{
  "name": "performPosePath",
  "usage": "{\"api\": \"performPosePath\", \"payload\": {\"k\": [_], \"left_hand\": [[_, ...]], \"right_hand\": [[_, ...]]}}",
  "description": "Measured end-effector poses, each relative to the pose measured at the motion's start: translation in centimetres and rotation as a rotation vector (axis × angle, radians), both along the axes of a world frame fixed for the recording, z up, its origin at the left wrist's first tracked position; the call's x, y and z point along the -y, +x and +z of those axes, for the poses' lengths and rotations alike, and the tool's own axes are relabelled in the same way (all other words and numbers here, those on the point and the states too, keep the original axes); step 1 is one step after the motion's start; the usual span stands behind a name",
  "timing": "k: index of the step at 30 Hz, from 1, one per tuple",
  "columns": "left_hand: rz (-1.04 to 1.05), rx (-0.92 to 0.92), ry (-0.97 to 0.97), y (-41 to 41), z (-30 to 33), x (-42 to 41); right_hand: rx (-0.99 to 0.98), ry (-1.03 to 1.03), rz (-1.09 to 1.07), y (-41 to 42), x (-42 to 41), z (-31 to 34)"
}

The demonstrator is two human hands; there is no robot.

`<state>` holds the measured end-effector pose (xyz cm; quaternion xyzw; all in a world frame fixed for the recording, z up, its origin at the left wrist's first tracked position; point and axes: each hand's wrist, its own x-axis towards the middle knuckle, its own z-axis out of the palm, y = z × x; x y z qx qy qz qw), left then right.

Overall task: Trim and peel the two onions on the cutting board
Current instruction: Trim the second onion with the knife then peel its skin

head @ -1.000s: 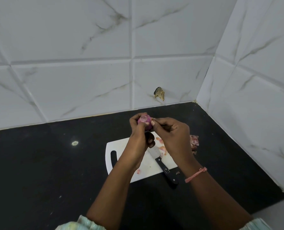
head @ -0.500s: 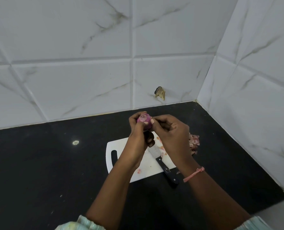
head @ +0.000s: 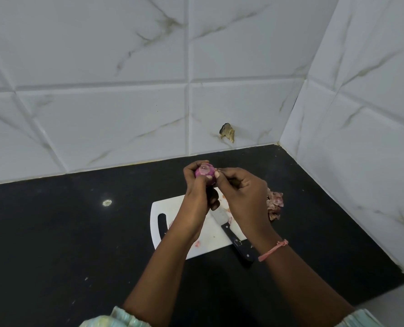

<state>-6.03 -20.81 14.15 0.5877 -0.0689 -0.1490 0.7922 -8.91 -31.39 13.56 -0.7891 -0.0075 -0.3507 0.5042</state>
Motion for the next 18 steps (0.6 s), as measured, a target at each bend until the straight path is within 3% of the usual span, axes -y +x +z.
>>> {"api": "performPosePath", "payload": {"k": [7,12,18], "left_hand": [[-0.017,-0.009,-0.035,0.05,-0.24,-0.02],[-0.003,-0.045,-0.108,0.28,-0.22,-0.02],[-0.015,-0.034,-0.143,0.11,-0.2,-0.06]], "right_hand": [[0.014,0.007,-0.03,-0.11,-0.29,0.55],[-0.053,0.151,-0.028,0.06,-0.36,0.93],[-0.087,0.113,0.013,-0.12,-0.35,0.96]]}}
